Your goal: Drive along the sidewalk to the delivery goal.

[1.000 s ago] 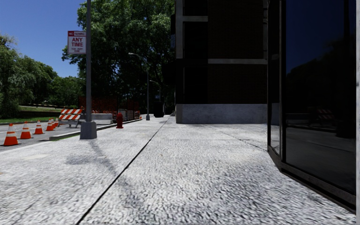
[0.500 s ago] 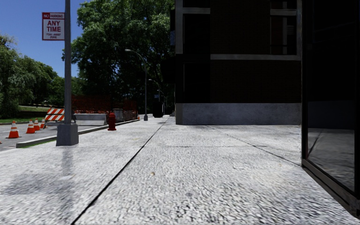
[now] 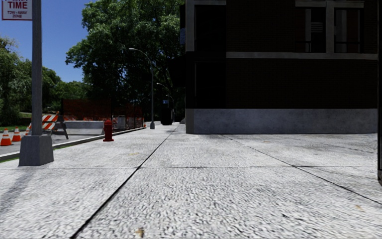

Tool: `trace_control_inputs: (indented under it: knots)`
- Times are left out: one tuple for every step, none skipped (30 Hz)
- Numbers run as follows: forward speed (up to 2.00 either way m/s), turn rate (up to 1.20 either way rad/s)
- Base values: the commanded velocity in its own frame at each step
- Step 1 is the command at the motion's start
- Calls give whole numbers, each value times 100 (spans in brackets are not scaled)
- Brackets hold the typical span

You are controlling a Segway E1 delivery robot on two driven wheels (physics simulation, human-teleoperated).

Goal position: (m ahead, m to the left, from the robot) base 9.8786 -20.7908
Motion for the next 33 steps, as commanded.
trace_control_inputs:
  knots:
    - [200, 0]
    - [200, 0]
    - [200, 0]
    - [200, 0]
    - [200, 0]
    - [200, 0]
    - [200, 0]
    - [200, 0]
    - [200, 0]
    - [200, 0]
    - [200, 0]
    - [200, 0]
    - [200, 0]
    - [200, 0]
    - [200, 0]
    - [200, 0]
    - [200, 0]
    - [200, 0]
    - [200, 0]
    - [200, 0]
    - [200, 0]
    - [200, 0]
    - [200, 0]
    - [200, 0]
    - [200, 0]
    - [200, 0]
    - [200, 0]
    - [200, 0]
    - [200, 0]
    - [200, 0]
    - [200, 0]
    - [200, 0]
    - [200, 0]
